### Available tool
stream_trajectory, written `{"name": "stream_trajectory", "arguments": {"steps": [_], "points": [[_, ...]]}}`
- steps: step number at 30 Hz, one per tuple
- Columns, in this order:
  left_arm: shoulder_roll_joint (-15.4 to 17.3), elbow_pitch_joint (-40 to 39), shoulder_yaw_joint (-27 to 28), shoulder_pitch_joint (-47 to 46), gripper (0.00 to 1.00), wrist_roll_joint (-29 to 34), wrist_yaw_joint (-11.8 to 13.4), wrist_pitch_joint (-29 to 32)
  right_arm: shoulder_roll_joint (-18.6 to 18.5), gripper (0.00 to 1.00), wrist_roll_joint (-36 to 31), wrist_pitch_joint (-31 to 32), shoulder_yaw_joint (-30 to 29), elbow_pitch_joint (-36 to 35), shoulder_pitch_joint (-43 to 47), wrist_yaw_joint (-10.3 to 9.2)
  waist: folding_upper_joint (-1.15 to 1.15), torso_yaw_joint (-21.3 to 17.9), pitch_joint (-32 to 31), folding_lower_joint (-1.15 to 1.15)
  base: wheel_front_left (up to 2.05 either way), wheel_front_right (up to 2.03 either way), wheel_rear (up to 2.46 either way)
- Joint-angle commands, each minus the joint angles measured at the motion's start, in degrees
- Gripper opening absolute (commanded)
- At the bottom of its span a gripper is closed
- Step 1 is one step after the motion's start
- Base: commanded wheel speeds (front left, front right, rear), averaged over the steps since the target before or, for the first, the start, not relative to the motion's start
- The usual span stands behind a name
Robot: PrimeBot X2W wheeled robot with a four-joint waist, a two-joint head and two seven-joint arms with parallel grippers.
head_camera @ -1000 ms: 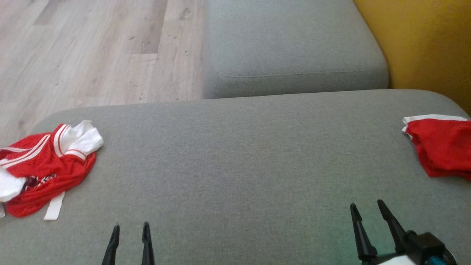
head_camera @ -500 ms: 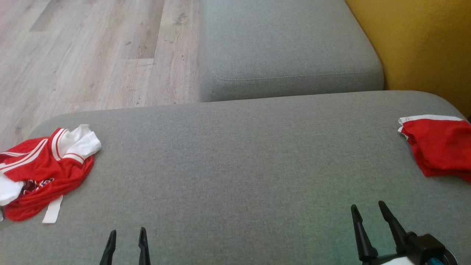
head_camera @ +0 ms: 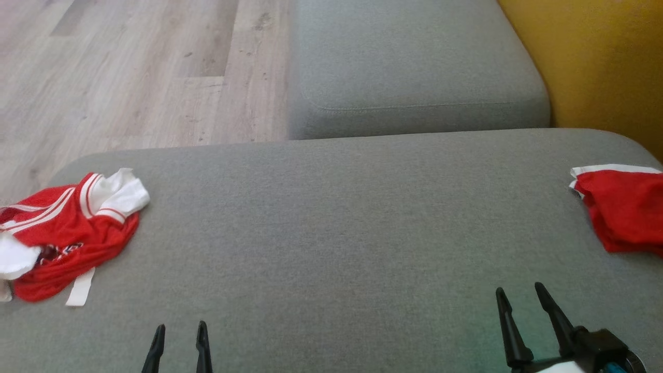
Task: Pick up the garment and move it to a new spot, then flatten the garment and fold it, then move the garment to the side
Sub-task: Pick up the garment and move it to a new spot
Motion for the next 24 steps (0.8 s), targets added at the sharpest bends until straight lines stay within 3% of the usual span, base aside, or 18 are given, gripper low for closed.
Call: {"name": "stream_trajectory", "arguments": {"steps": [1, 6, 18, 24], "points": [[-0.3, -1.6, 1.7, -2.1, 1.0, 0.5, 0.0, -0.3, -0.5, 1.0, -0.4, -0.6, 1.0, -2.0, -1.3, -0.05, 0.0, 0.6, 0.0, 0.0, 0.0, 0.0, 0.0], [-0.3, -1.4, 1.9, -2.7, 1.0, 1.0, -0.1, -0.3, -0.1, 1.0, -0.6, -0.6, 1.1, -1.8, -0.7, -0.05, 0.0, 4.8, -0.3, 0.0, 0.0, 0.0, 0.0], [-0.3, -2.4, 6.2, -2.3, 1.0, 2.4, -0.6, -0.3, 1.7, 1.0, -0.3, -0.6, 1.5, -1.1, -0.4, -0.05, 0.0, 19.7, -0.3, 0.0, 0.0, 0.0, 0.0], [-0.3, -5.4, 10.0, -2.6, 1.0, 3.0, 0.6, -0.3, 1.6, 1.0, -0.5, -0.6, 2.2, -0.7, -1.8, -0.05, 0.0, 22.4, 1.9, 0.0, 0.0, 0.0, 0.0]]}}
